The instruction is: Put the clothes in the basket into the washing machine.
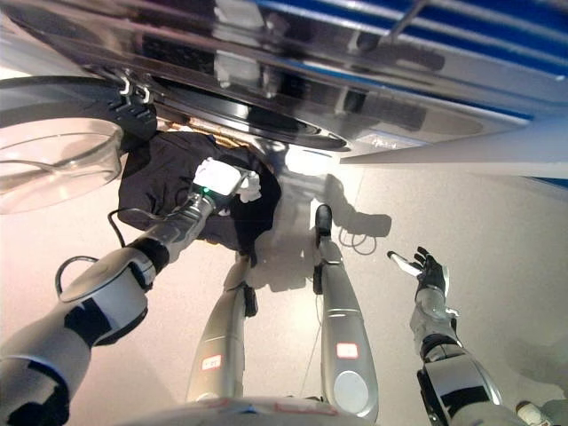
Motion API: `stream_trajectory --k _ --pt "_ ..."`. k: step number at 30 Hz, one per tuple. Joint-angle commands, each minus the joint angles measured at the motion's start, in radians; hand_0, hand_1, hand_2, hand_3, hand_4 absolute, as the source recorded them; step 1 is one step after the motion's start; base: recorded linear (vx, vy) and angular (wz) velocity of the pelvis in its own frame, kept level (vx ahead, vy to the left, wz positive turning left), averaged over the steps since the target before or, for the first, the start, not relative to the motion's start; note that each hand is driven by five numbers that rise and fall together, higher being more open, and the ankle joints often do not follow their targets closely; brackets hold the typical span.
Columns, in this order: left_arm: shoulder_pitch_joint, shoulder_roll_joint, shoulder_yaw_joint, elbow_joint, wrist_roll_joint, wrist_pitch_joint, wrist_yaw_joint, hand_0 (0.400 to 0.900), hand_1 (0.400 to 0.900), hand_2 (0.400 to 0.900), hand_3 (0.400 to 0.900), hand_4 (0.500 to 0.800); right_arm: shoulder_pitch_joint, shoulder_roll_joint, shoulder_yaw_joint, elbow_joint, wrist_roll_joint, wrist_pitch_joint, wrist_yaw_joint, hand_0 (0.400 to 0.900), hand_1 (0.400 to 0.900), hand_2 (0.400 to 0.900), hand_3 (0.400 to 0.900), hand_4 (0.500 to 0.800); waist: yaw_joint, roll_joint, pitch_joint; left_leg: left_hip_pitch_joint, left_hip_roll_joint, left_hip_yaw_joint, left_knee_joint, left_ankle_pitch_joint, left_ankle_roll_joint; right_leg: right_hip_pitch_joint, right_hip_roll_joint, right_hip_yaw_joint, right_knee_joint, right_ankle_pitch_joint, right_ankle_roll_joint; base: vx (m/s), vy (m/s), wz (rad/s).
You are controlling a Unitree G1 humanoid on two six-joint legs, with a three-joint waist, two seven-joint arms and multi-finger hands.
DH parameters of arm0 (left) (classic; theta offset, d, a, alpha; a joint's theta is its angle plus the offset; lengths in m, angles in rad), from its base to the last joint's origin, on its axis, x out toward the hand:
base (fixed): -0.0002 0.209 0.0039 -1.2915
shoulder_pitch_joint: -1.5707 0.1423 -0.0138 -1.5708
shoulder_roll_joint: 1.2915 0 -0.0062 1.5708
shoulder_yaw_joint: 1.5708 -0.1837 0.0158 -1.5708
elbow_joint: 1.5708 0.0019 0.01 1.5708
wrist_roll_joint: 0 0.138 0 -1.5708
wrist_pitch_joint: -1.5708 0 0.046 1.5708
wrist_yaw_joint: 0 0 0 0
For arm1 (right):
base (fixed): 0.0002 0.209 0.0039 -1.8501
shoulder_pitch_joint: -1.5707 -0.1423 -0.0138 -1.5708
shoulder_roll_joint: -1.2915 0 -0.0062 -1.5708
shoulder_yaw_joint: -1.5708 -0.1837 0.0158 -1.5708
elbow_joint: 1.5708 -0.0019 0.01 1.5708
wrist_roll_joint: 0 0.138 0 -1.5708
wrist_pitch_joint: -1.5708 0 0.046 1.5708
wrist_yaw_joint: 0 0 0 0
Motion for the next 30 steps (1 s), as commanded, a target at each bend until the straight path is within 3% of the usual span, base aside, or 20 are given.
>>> stream_trajectory --k 1,7,8,9,13,25,30 --pt "-0.060 0.041 0.014 0.036 0.023 0.014 0.046 0.900 0.900 0.900 0.900 0.800 0.052 0.000 0.044 -0.005 0.066 -0.030 -0.056 0.900 0.900 0.900 0.900 0.800 -0.027 -0.023 -0.033 -0.136 -0.030 0.028 0.159 -0.101 0.021 -0.038 0.017 -0.001 0.008 0.024 0.056 -0.01 0.007 -0.04" --pt "-0.134 0.056 0.001 0.059 0.004 0.028 0.047 0.900 0.900 0.900 0.900 0.800 -0.021 0.027 0.064 0.002 0.102 -0.046 -0.083 0.900 0.900 0.900 0.900 0.800 -0.026 -0.028 -0.038 -0.248 -0.030 0.031 0.222 -0.119 0.032 -0.145 0.025 -0.001 0.053 0.021 0.058 -0.01 0.005 -0.03" --pt "-0.140 0.053 0.001 0.062 0.003 0.028 0.048 0.845 0.845 0.845 0.845 0.767 -0.025 0.034 0.066 0.006 0.107 -0.050 -0.088 0.900 0.900 0.900 0.900 0.800 -0.026 -0.029 -0.038 -0.263 -0.031 0.029 0.234 -0.122 0.033 -0.158 0.025 -0.003 0.062 0.020 0.059 0.00 0.000 0.00" --pt "-0.147 0.047 0.001 0.066 0.003 0.030 0.048 0.633 0.633 0.633 0.633 0.640 -0.031 0.039 0.068 0.009 0.110 -0.051 -0.088 0.900 0.900 0.900 0.900 0.800 -0.027 -0.029 -0.038 -0.279 -0.032 0.027 0.245 -0.123 0.034 -0.176 0.026 -0.003 0.074 0.021 0.060 0.00 0.000 0.00" --pt "-0.142 0.043 0.000 0.070 0.002 0.029 0.051 0.400 0.400 0.400 0.400 0.500 -0.030 0.045 0.066 0.006 0.119 -0.061 -0.092 0.900 0.900 0.900 0.900 0.800 -0.027 -0.030 -0.051 -0.314 -0.033 0.024 0.265 -0.129 0.039 -0.211 0.028 -0.006 0.089 0.018 0.057 0.00 0.000 0.00" --pt "-0.105 0.006 0.037 0.067 -0.037 0.016 0.099 0.400 0.400 0.400 0.400 0.500 0.001 0.061 0.091 -0.004 0.087 -0.081 -0.091 0.900 0.900 0.900 0.900 0.800 -0.032 -0.034 -0.099 -0.279 -0.037 0.014 0.216 -0.115 0.037 -0.176 0.029 -0.010 0.039 0.038 0.052 0.00 0.000 0.00" --pt "-0.090 -0.006 0.125 0.078 -0.146 0.011 0.115 0.400 0.400 0.400 0.400 0.500 0.017 0.068 0.099 -0.015 0.084 -0.081 -0.082 0.900 0.900 0.900 0.900 0.800 -0.032 -0.036 -0.102 -0.164 -0.032 0.016 0.117 -0.077 0.023 -0.063 0.026 -0.009 -0.050 0.066 0.054 0.01 -0.009 -0.02"
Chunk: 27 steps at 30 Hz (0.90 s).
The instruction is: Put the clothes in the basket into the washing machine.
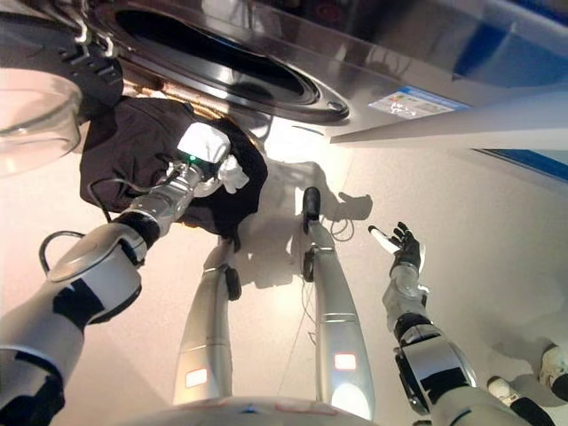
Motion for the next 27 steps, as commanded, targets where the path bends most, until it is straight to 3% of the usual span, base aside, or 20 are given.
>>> stream_trajectory --k 1,2,4,6,7,9,10,11,12,16,24,27 --pt "-0.007 -0.034 0.169 0.031 -0.189 -0.027 0.072 0.400 0.400 0.400 0.400 0.500 0.092 -0.024 0.049 0.010 0.017 -0.027 -0.033 0.900 0.900 0.900 0.900 0.800 -0.020 0.016 -0.040 0.101 -0.032 0.004 -0.086 -0.026 0.015 0.171 0.031 -0.041 -0.162 0.060 0.055 0.03 -0.049 0.03" --pt "0.004 -0.041 0.230 0.038 -0.291 -0.051 0.062 0.400 0.400 0.400 0.400 0.500 0.094 -0.020 0.048 0.005 0.019 -0.024 -0.032 0.900 0.900 0.900 0.900 0.800 -0.015 0.012 -0.041 0.137 -0.035 0.006 -0.111 -0.015 0.010 0.207 0.035 -0.039 -0.181 0.065 0.055 0.03 -0.049 0.03" --pt "0.016 -0.045 0.265 0.023 -0.345 -0.073 0.072 0.400 0.400 0.400 0.400 0.500 0.098 -0.018 0.047 0.002 0.016 -0.022 -0.038 0.900 0.900 0.900 0.900 0.800 -0.012 0.009 -0.037 0.171 -0.038 0.005 -0.129 -0.010 0.010 0.238 0.037 -0.039 -0.198 0.069 0.056 0.02 -0.039 0.03" --pt "0.050 -0.065 0.390 0.002 -0.588 -0.138 0.016 0.400 0.400 0.400 0.400 0.500 0.105 -0.012 0.038 -0.002 0.020 -0.003 -0.038 0.900 0.900 0.900 0.900 0.800 -0.001 0.006 -0.031 0.244 -0.043 0.009 -0.177 0.012 0.004 0.311 0.042 -0.040 -0.238 0.078 0.058 0.05 -0.057 0.05" --pt "0.062 -0.078 0.421 -0.015 -0.660 -0.156 0.008 0.400 0.400 0.400 0.400 0.500 0.106 -0.009 0.037 -0.004 0.023 0.004 -0.042 0.900 0.900 0.900 0.900 0.800 0.002 0.004 -0.028 0.270 -0.045 0.007 -0.189 0.014 0.006 0.335 0.043 -0.043 -0.250 0.080 0.058 0.05 -0.050 0.04" --pt "0.107 -0.125 0.572 -0.017 -0.995 -0.215 -0.065 0.400 0.400 0.400 0.400 0.500 0.092 -0.003 0.025 0.003 0.046 0.024 -0.034 0.900 0.900 0.900 0.900 0.800 0.014 0.000 -0.024 0.335 -0.045 0.009 -0.228 0.028 0.003 0.397 0.049 -0.042 -0.278 0.082 0.058 0.06 -0.056 0.02" --pt "0.124 -0.137 0.591 -0.054 -1.048 -0.234 -0.078 0.400 0.400 0.400 0.400 0.500 0.087 -0.003 0.020 0.004 0.054 0.030 -0.034 0.900 0.900 0.900 0.900 0.800 0.017 -0.002 -0.021 0.355 -0.046 0.007 -0.238 0.030 0.003 0.417 0.051 -0.044 -0.286 0.083 0.058 0.07 -0.051 0.00" --pt "0.135 -0.168 0.637 -0.058 -1.177 -0.260 -0.110 0.400 0.400 0.400 0.400 0.500 0.077 -0.003 0.015 0.011 0.065 0.038 -0.022 0.900 0.900 0.900 0.900 0.800 0.022 -0.002 -0.019 0.379 -0.047 0.008 -0.255 0.036 0.001 0.440 0.053 -0.046 -0.297 0.084 0.058 0.05 -0.039 -0.01" --pt "0.146 -0.184 0.651 -0.084 -1.220 -0.277 -0.129 0.400 0.400 0.400 0.400 0.500 0.069 0.000 0.015 0.009 0.074 0.041 -0.022 0.900 0.900 0.900 0.900 0.800 0.024 -0.004 -0.018 0.398 -0.047 0.006 -0.267 0.038 0.002 0.458 0.056 -0.044 -0.308 0.085 0.057 0.06 -0.033 -0.04" --pt "0.126 -0.295 0.755 -0.090 -1.510 -0.306 -0.173 0.400 0.400 0.400 0.400 0.500 -0.023 -0.001 0.017 0.064 0.122 0.060 -0.024 0.900 0.900 0.900 0.900 0.800 0.037 -0.005 -0.028 0.463 -0.043 0.007 -0.308 0.047 -0.001 0.519 0.064 -0.046 -0.337 0.083 0.055 0.06 -0.042 -0.02" --pt "-0.058 -0.397 0.865 -0.039 -1.686 -0.340 -0.095 0.400 0.400 0.400 0.400 0.500 -0.279 0.057 0.064 0.147 0.165 0.072 -0.124 0.900 0.900 0.900 0.900 0.800 0.039 -0.011 -0.037 0.491 -0.032 0.021 -0.338 0.052 -0.003 0.531 0.081 -0.032 -0.345 0.078 0.049 0.04 -0.012 -0.12" --pt "-0.124 -0.400 0.876 -0.033 -1.678 -0.348 -0.064 0.400 0.400 0.400 0.400 0.500 -0.339 0.083 0.073 0.169 0.172 0.070 -0.156 0.900 0.900 0.900 0.900 0.800 0.034 -0.020 -0.042 0.486 -0.022 0.025 -0.359 0.061 -0.004 0.514 0.090 -0.026 -0.346 0.080 0.046 0.05 -0.027 -0.24"
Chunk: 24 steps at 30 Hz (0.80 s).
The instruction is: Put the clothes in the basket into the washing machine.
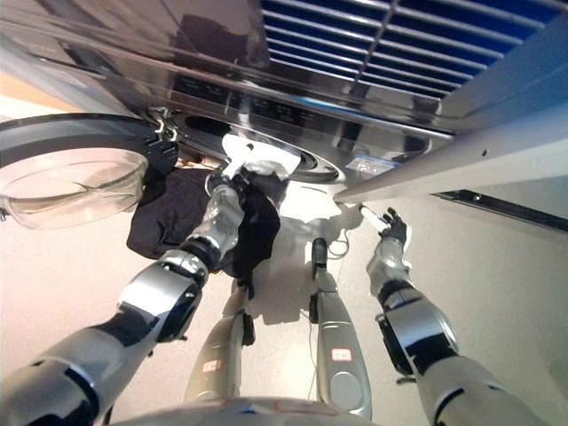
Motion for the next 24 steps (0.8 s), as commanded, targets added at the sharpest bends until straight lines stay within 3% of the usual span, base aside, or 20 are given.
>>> stream_trajectory --k 1,5,6,7,8,9,10,19,24 --pt "-0.223 0.001 0.032 0.054 0.012 -0.102 0.037 0.400 0.400 0.400 0.400 0.500 -0.068 0.019 0.037 0.067 0.034 -0.037 -0.079 0.900 0.900 0.900 0.900 0.800 -0.012 -0.022 -0.040 0.002 -0.025 -0.013 -0.040 -0.013 -0.007 0.089 0.069 -0.037 -0.113 0.035 0.039 0.05 -0.035 -0.22" --pt "-0.282 0.023 0.045 0.058 0.023 -0.100 0.057 0.400 0.400 0.400 0.400 0.500 -0.058 0.034 0.037 0.066 0.033 -0.046 -0.093 0.900 0.900 0.900 0.900 0.800 -0.029 -0.037 -0.053 -0.006 -0.012 -0.010 -0.063 -0.005 -0.008 0.057 0.083 -0.027 -0.108 0.033 0.037 0.05 -0.020 -0.22" --pt "-0.290 0.030 0.046 0.055 0.020 -0.102 0.053 0.500 0.500 0.500 0.500 0.560 -0.046 0.035 0.038 0.062 0.033 -0.048 -0.090 0.900 0.900 0.900 0.900 0.800 -0.034 -0.040 -0.057 -0.008 -0.009 -0.008 -0.071 -0.002 -0.009 0.050 0.086 -0.025 -0.107 0.035 0.037 0.04 -0.001 -0.25" --pt "-0.294 0.034 0.047 0.055 0.023 -0.101 0.048 0.567 0.567 0.567 0.567 0.600 -0.027 0.037 0.039 0.057 0.031 -0.052 -0.086 0.900 0.900 0.900 0.900 0.800 -0.039 -0.044 -0.061 -0.010 -0.006 -0.005 -0.076 0.000 -0.010 0.045 0.088 -0.021 -0.109 0.035 0.037 0.03 0.001 -0.17" --pt "-0.293 0.034 0.047 0.055 0.023 -0.101 0.047 0.733 0.733 0.733 0.733 0.700 -0.025 0.037 0.039 0.056 0.031 -0.052 -0.086 0.900 0.900 0.900 0.900 0.800 -0.039 -0.044 -0.063 -0.010 -0.006 -0.004 -0.077 0.001 -0.010 0.044 0.088 -0.020 -0.109 0.036 0.037 0.03 -0.004 -0.16" --pt "-0.300 0.046 0.043 0.052 0.028 -0.103 0.044 0.833 0.833 0.833 0.833 0.760 0.004 0.035 0.042 0.047 0.026 -0.056 -0.079 0.900 0.900 0.900 0.900 0.800 -0.046 -0.048 -0.067 -0.009 -0.004 -0.002 -0.083 0.002 -0.011 0.038 0.091 -0.016 -0.109 0.037 0.037 0.03 0.000 -0.14" --pt "-0.294 0.053 0.047 0.053 0.021 -0.101 0.031 0.900 0.900 0.900 0.900 0.800 0.035 0.034 0.042 0.037 0.020 -0.058 -0.070 0.900 0.900 0.900 0.900 0.800 -0.052 -0.050 -0.071 -0.006 -0.002 -0.001 -0.090 0.003 -0.012 0.037 0.093 -0.011 -0.112 0.038 0.037 0.05 0.002 -0.20" --pt "-0.213 0.078 0.083 0.069 -0.020 -0.116 -0.029 0.900 0.900 0.900 0.900 0.800 0.208 0.005 0.030 0.004 -0.002 -0.080 0.005 0.900 0.900 0.900 0.900 0.800 -0.065 -0.022 -0.107 0.024 -0.004 -0.012 -0.117 0.005 -0.019 0.048 0.097 -0.012 -0.119 0.026 0.036 0.04 -0.001 0.01" --pt "-0.163 0.095 0.070 0.106 0.031 -0.094 -0.039 0.900 0.900 0.900 0.900 0.800 0.265 -0.006 0.020 -0.003 -0.019 -0.083 0.020 0.900 0.900 0.900 0.900 0.800 -0.064 -0.013 -0.119 0.047 -0.005 -0.021 -0.124 0.011 -0.023 0.075 0.093 -0.024 -0.123 0.027 0.034 0.00 -0.015 0.12"
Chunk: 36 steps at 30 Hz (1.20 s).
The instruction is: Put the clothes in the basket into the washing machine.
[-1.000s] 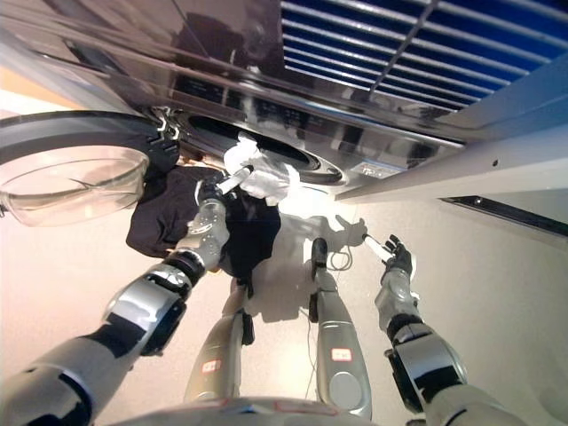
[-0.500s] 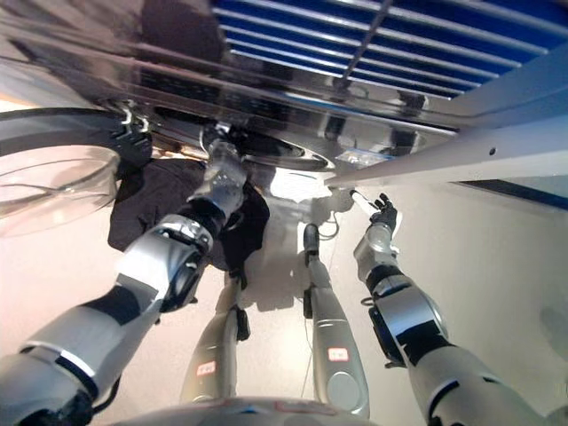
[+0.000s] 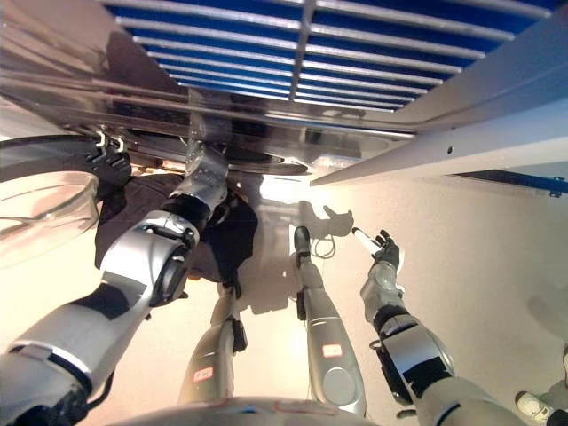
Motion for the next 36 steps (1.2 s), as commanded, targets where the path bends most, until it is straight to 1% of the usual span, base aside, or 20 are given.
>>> stream_trajectory --k 1,4,7,8,9,10,11,13,14,15,17,20,21,22,23,24,25,29,31,36 --pt "0.030 0.008 -0.021 0.109 0.086 -0.038 -0.019 0.900 0.900 0.900 0.900 0.800 0.054 -0.035 -0.006 0.069 -0.027 -0.052 -0.001 0.900 0.900 0.900 0.900 0.800 0.015 0.019 -0.112 0.035 -0.021 -0.074 -0.031 -0.005 -0.018 0.104 0.066 -0.047 -0.032 -0.029 0.038 -0.03 -0.004 0.15" --pt "0.075 -0.008 -0.074 0.128 0.183 -0.009 -0.009 0.900 0.900 0.900 0.900 0.800 0.062 -0.039 -0.015 0.069 -0.032 -0.047 0.001 0.900 0.900 0.900 0.900 0.800 0.029 0.028 -0.109 0.062 -0.024 -0.083 -0.032 -0.005 -0.018 0.141 0.059 -0.059 -0.031 -0.032 0.038 0.00 -0.007 0.22" --pt "0.175 0.028 -0.188 0.189 0.434 0.066 -0.004 0.900 0.900 0.900 0.900 0.800 0.042 -0.057 -0.026 0.084 -0.045 -0.036 0.011 0.900 0.900 0.900 0.900 0.800 0.047 0.039 -0.102 0.113 -0.027 -0.088 -0.030 -0.011 -0.017 0.202 0.052 -0.071 -0.034 -0.036 0.039 -0.01 0.023 0.20" --pt "0.220 0.048 -0.250 0.191 0.546 0.088 -0.017 0.900 0.900 0.900 0.900 0.800 0.042 -0.064 -0.024 0.083 -0.058 -0.036 0.018 0.900 0.900 0.900 0.900 0.800 0.049 0.043 -0.102 0.131 -0.028 -0.087 -0.032 -0.011 -0.017 0.219 0.051 -0.070 -0.038 -0.032 0.040 -0.01 0.046 0.05" --pt "0.262 0.059 -0.272 0.190 0.606 0.100 -0.018 0.900 0.900 0.900 0.900 0.800 0.042 -0.074 -0.034 0.087 -0.065 -0.028 0.025 0.900 0.900 0.900 0.900 0.800 0.055 0.044 -0.105 0.147 -0.027 -0.087 -0.033 -0.011 -0.016 0.239 0.049 -0.071 -0.044 -0.031 0.042 -0.01 0.038 0.03" --pt "0.262 0.060 -0.273 0.189 0.607 0.100 -0.018 0.900 0.900 0.900 0.900 0.800 0.042 -0.073 -0.034 0.087 -0.065 -0.028 0.025 0.900 0.900 0.900 0.900 0.800 0.053 0.043 -0.106 0.144 -0.029 -0.088 -0.035 -0.006 -0.016 0.237 0.047 -0.071 -0.046 -0.027 0.042 0.00 0.043 0.09" --pt "0.343 0.068 -0.289 0.190 0.665 0.110 -0.039 0.900 0.900 0.900 0.900 0.800 0.041 -0.095 -0.050 0.095 -0.077 -0.014 0.046 0.900 0.900 0.900 0.900 0.800 0.063 0.048 -0.117 0.171 -0.033 -0.087 -0.037 -0.010 -0.016 0.271 0.044 -0.075 -0.057 -0.027 0.045 0.01 0.044 0.08" --pt "0.380 0.065 -0.282 0.192 0.672 0.107 -0.057 0.900 0.900 0.900 0.900 0.800 0.042 -0.099 -0.056 0.099 -0.082 -0.005 0.057 0.900 0.900 0.900 0.900 0.800 0.069 0.049 -0.124 0.185 -0.034 -0.086 -0.037 -0.012 -0.015 0.291 0.043 -0.074 -0.064 -0.027 0.046 0.03 0.034 0.08" --pt "0.461 0.061 -0.271 0.183 0.706 0.107 -0.073 0.900 0.900 0.900 0.900 0.800 0.058 -0.114 -0.072 0.107 -0.091 0.009 0.077 0.900 0.900 0.900 0.900 0.800 0.083 0.053 -0.137 0.210 -0.038 -0.087 -0.037 -0.014 -0.013 0.324 0.038 -0.077 -0.073 -0.028 0.047 0.02 0.011 0.09" --pt "0.464 0.060 -0.272 0.181 0.707 0.107 -0.072 0.900 0.900 0.900 0.900 0.800 0.060 -0.114 -0.072 0.107 -0.091 0.009 0.078 0.900 0.900 0.900 0.900 0.800 0.084 0.053 -0.135 0.214 -0.038 -0.087 -0.037 -0.015 -0.013 0.328 0.038 -0.077 -0.076 -0.028 0.047 0.03 0.020 0.13" --pt "0.547 0.055 -0.250 0.188 0.725 0.107 -0.099 0.900 0.900 0.900 0.900 0.800 0.095 -0.124 -0.096 0.104 -0.105 0.023 0.103 0.900 0.900 0.900 0.900 0.800 0.094 0.056 -0.148 0.243 -0.039 -0.082 -0.037 -0.018 -0.014 0.360 0.033 -0.082 -0.088 -0.029 0.049 0.02 0.018 0.13" --pt "0.685 0.055 -0.214 0.183 0.727 0.101 -0.177 0.900 0.900 0.900 0.900 0.800 0.172 -0.135 -0.123 0.103 -0.132 0.045 0.156 0.900 0.900 0.900 0.900 0.800 0.113 0.058 -0.180 0.294 -0.041 -0.079 -0.037 -0.024 -0.014 0.420 0.028 -0.084 -0.104 -0.039 0.052 0.03 0.010 0.12" --pt "0.687 0.055 -0.214 0.183 0.727 0.100 -0.178 0.900 0.900 0.900 0.900 0.800 0.174 -0.135 -0.123 0.102 -0.132 0.045 0.156 0.900 0.900 0.900 0.900 0.800 0.113 0.058 -0.179 0.297 -0.041 -0.079 -0.037 -0.024 -0.014 0.423 0.028 -0.084 -0.104 -0.039 0.052 0.00 0.000 0.00" --pt "0.721 0.054 -0.198 0.181 0.711 0.097 -0.211 0.900 0.900 0.900 0.900 0.800 0.199 -0.129 -0.122 0.101 -0.143 0.047 0.173 0.900 0.900 0.900 0.900 0.800 0.118 0.058 -0.188 0.311 -0.040 -0.080 -0.037 -0.027 -0.013 0.438 0.027 -0.086 -0.105 -0.043 0.051 0.05 0.002 0.08" --pt "0.807 0.052 -0.175 0.145 0.696 0.085 -0.242 0.900 0.900 0.900 0.900 0.800 0.255 -0.132 -0.133 0.087 -0.158 0.059 0.202 0.900 0.900 0.900 0.900 0.800 0.131 0.059 -0.204 0.341 -0.044 -0.084 -0.037 -0.030 -0.008 0.474 0.027 -0.092 -0.101 -0.053 0.049 0.05 0.002 0.09" --pt "0.810 0.052 -0.176 0.144 0.696 0.085 -0.242 0.900 0.900 0.900 0.900 0.800 0.258 -0.132 -0.132 0.086 -0.158 0.059 0.202 0.900 0.900 0.900 0.900 0.800 0.131 0.059 -0.203 0.344 -0.044 -0.085 -0.037 -0.030 -0.008 0.477 0.027 -0.092 -0.101 -0.053 0.049 0.06 -0.003 0.22" --pt "0.873 0.044 -0.166 0.123 0.682 0.073 -0.270 0.900 0.900 0.900 0.900 0.800 0.313 -0.121 -0.133 0.062 -0.186 0.057 0.224 0.900 0.900 0.900 0.900 0.800 0.141 0.060 -0.219 0.368 -0.046 -0.088 -0.037 -0.035 -0.006 0.506 0.024 -0.100 -0.101 -0.062 0.050 0.03 -0.001 0.20" --pt "0.962 0.033 -0.140 0.110 0.685 0.074 -0.295 0.900 0.900 0.900 0.900 0.800 0.388 -0.108 -0.109 0.040 -0.266 0.070 0.250 0.900 0.900 0.900 0.900 0.800 0.161 0.059 -0.241 0.406 -0.050 -0.106 -0.037 -0.041 -0.002 0.553 0.021 -0.117 -0.100 -0.076 0.052 0.03 0.007 0.25" --pt "1.019 0.027 -0.138 0.132 0.738 0.086 -0.314 0.900 0.900 0.900 0.900 0.800 0.439 -0.084 -0.047 0.055 -0.389 0.093 0.281 0.900 0.900 0.900 0.900 0.800 0.178 0.056 -0.258 0.440 -0.056 -0.118 -0.037 -0.048 0.004 0.594 0.017 -0.132 -0.092 -0.091 0.052 0.03 0.025 0.26" --pt "1.076 0.031 -0.118 0.166 0.815 0.111 -0.330 0.900 0.900 0.900 0.900 0.800 0.500 -0.080 -0.009 0.111 -0.534 0.128 0.301 0.900 0.900 0.900 0.900 0.800 0.195 0.048 -0.282 0.482 -0.063 -0.140 -0.037 -0.064 0.013 0.645 0.008 -0.149 -0.087 -0.106 0.054 0.04 0.025 0.17"
